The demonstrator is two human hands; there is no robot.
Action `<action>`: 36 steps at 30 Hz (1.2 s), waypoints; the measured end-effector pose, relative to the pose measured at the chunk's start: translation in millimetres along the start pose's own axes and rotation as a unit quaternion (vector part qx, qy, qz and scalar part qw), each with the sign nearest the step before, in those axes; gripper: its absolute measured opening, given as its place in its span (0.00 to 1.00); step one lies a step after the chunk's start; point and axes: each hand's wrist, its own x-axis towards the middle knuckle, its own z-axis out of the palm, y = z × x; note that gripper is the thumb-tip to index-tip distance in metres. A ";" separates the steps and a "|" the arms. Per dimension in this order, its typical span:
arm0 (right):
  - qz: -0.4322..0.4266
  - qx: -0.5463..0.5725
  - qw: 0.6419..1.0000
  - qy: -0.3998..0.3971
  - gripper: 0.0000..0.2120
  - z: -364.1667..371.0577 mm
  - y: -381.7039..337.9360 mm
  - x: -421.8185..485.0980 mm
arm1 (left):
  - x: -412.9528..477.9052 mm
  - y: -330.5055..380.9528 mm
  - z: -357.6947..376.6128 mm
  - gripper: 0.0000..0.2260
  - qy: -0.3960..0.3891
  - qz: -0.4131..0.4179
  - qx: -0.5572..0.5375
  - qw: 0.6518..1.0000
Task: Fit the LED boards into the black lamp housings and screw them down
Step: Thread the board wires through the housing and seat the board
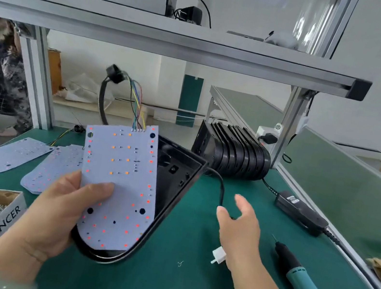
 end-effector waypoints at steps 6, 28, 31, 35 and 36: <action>-0.132 0.155 0.960 -0.194 0.25 4.3 -26.7 -24.7 | -2.2 -10.1 8.9 0.11 -0.058 -0.037 0.069 0.995; -0.044 0.329 0.900 -0.282 0.14 7.5 -41.4 -32.1 | -6.8 -16.2 20.4 0.08 -0.072 0.020 0.087 0.993; 0.010 0.354 0.879 -0.319 0.10 9.3 -30.7 -33.6 | -9.2 -16.9 24.2 0.14 -0.111 0.019 0.076 0.991; 0.139 0.469 0.825 -0.284 0.17 9.1 -32.0 -21.9 | -8.0 -15.9 21.4 0.16 -0.092 0.034 0.076 0.992; 0.163 0.492 0.806 -0.288 0.17 9.1 -33.4 -21.5 | -8.0 -15.6 21.7 0.16 -0.092 0.035 0.074 0.992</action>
